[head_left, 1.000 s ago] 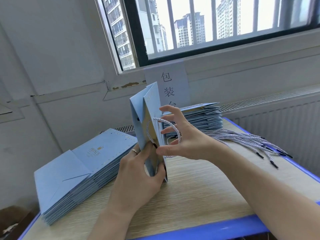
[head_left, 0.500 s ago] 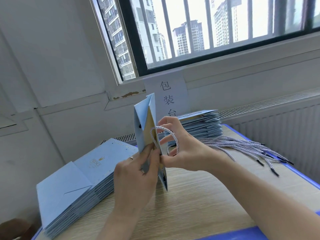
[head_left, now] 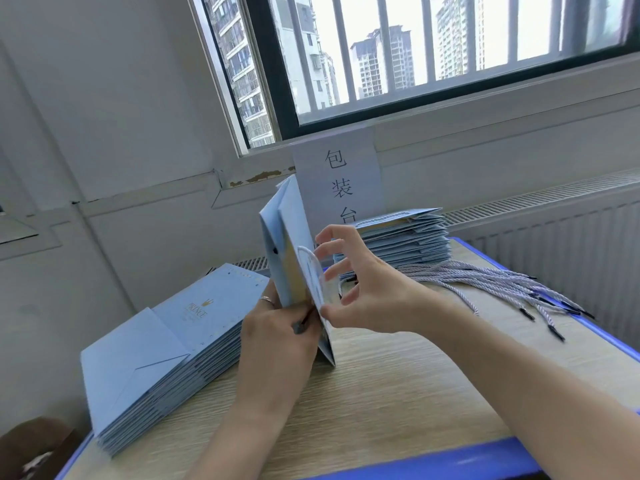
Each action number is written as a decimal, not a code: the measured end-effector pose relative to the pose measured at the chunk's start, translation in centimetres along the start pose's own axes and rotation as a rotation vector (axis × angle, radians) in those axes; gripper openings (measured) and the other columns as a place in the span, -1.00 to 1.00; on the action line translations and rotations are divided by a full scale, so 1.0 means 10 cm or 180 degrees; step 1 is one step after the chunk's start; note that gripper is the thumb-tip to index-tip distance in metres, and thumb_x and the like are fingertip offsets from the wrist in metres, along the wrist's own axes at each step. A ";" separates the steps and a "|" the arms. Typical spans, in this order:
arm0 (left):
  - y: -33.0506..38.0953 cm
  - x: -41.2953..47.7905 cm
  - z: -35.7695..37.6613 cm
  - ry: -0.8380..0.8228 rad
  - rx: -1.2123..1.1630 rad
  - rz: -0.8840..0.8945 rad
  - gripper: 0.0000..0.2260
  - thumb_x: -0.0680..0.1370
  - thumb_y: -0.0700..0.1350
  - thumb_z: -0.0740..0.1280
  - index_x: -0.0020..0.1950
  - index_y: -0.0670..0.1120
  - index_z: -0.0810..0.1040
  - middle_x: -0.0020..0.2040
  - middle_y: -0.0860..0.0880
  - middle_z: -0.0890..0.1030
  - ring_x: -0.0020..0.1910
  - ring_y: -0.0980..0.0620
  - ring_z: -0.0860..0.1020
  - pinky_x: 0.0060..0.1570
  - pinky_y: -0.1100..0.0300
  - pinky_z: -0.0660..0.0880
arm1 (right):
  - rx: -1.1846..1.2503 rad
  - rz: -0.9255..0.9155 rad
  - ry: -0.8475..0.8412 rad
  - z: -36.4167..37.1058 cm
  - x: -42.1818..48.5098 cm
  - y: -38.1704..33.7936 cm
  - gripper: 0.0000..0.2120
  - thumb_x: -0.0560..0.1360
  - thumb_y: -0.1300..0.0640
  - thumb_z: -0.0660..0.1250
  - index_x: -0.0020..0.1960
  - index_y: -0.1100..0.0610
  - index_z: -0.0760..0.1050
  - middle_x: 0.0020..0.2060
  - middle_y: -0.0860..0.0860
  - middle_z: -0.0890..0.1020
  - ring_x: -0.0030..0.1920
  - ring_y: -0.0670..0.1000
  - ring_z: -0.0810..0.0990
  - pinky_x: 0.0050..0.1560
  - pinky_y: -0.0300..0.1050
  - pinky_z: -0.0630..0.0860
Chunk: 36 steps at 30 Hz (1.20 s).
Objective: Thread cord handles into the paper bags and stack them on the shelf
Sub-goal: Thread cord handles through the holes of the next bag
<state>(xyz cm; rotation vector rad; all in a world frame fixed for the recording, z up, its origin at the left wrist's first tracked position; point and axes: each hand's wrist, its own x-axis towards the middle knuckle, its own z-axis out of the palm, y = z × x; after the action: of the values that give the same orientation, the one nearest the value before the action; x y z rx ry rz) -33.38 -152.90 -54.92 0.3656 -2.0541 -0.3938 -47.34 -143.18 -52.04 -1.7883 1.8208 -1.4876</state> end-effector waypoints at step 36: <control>0.07 0.19 -0.07 0.0799 0.0113 0.0350 -0.91 0.49 -0.24 0.40 -0.17 -0.16 0.70 -0.14 -0.04 0.63 -0.26 0.16 0.46 -0.22 0.54 0.29 | -0.3097 -0.1212 0.1157 0.36 -0.13 0.01 -0.70 0.41 0.07 0.15 -0.48 0.06 0.22 -0.64 -0.02 0.32 -0.60 0.07 0.15 -0.48 -0.25 0.15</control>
<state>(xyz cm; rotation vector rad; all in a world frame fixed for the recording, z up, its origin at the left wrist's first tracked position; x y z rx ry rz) -33.79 -153.14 -52.80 0.3054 -1.8278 -0.2323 -44.53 -143.92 -54.51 -2.4995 2.8458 -1.1371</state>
